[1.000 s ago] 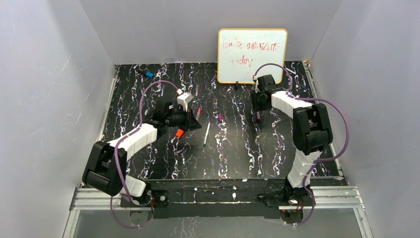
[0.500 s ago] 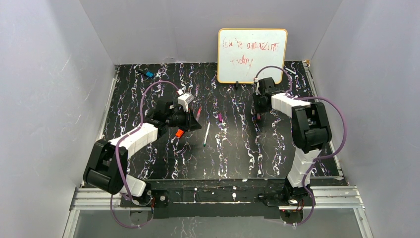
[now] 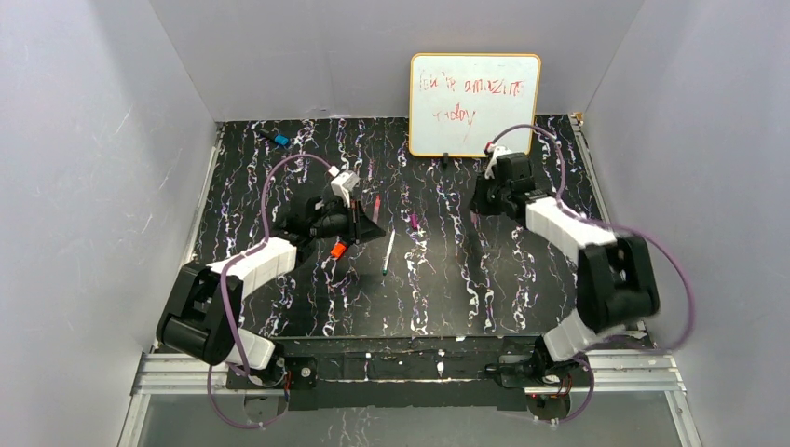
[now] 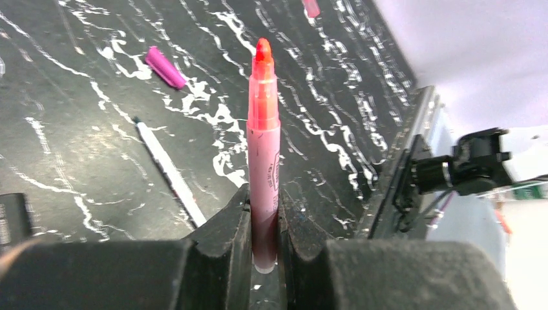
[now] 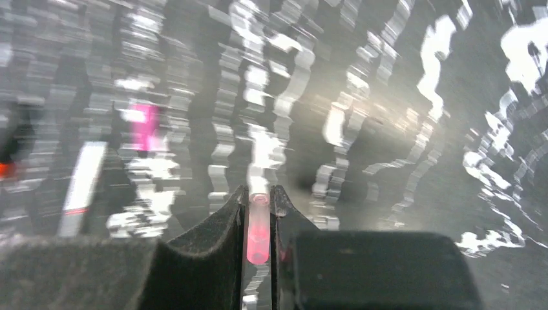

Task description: Insert the pens into the pen caps

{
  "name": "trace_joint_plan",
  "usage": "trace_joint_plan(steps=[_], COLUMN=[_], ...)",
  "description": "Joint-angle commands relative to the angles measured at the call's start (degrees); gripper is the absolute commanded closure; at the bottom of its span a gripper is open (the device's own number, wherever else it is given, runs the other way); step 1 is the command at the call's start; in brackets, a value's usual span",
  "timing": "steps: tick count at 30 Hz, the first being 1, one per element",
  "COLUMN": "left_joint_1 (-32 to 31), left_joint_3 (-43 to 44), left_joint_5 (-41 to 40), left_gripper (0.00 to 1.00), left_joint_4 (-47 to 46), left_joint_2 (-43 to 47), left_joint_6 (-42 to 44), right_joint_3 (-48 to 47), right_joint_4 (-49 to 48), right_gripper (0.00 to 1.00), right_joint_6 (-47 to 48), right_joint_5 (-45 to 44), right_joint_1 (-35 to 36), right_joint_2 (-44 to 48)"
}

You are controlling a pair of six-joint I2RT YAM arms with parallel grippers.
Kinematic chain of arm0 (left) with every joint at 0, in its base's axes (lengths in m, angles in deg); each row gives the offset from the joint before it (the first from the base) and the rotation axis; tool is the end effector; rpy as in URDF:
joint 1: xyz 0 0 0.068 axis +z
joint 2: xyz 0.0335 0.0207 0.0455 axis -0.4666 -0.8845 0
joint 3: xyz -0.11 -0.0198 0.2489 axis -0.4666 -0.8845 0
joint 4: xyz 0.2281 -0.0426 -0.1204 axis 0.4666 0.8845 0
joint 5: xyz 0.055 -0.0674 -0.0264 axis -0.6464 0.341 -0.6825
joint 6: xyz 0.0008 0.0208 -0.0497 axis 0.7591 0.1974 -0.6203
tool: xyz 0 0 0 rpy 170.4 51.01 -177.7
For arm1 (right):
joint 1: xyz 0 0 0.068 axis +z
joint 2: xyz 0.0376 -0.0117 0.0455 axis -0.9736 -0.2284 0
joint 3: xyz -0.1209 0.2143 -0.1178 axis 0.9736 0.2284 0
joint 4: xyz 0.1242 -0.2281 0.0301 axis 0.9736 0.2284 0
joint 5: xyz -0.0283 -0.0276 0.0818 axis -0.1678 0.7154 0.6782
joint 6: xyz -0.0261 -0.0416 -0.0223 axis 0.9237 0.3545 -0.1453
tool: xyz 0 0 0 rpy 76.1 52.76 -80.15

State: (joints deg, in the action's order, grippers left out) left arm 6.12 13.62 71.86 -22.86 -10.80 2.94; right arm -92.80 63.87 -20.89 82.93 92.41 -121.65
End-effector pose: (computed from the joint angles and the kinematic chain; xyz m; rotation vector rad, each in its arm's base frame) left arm 0.2719 -0.1328 0.2284 0.5355 1.9505 -1.1344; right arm 0.3405 0.0981 0.2040 -0.1414 2.3784 0.3092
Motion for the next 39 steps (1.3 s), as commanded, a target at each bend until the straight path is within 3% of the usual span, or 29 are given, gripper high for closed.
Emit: trace_joint_plan(steps=[1, 5, 12, 26, 39], left_joint_1=[0.24, -1.44, -4.76, -7.31, -7.31], left_joint_3=[-7.53, -10.03, -8.56, -8.26, -7.14], left_joint_5=[7.66, 9.34, 11.7, 13.21, 13.0], left_gripper=[1.0, 1.0, 1.0, 1.0, 1.0], left_joint_4=[-30.35, -44.75, -54.58, -55.92, -56.14], left_joint_2=[-0.34, -2.04, -3.8, -4.29, -4.79], left_joint_6=[-20.47, -28.99, -35.63, -33.84, -33.32], right_joint_3=[2.64, 1.88, 1.83, -5.89, -1.54], right_joint_4=[-19.8, -26.93, -37.02, -35.24, -31.88], right_gripper=[0.97, 0.97, 0.98, 0.97, 0.98], right_joint_6=[-11.58, -16.1, -17.98, -17.01, -17.77], right_joint_5=[6.96, 4.12, -2.27, -0.14, -0.56], right_joint_1=[7.46, 14.56, 23.46, 25.24, 27.08], right_joint_2=[17.26, 22.01, 23.13, 19.18, 21.33])
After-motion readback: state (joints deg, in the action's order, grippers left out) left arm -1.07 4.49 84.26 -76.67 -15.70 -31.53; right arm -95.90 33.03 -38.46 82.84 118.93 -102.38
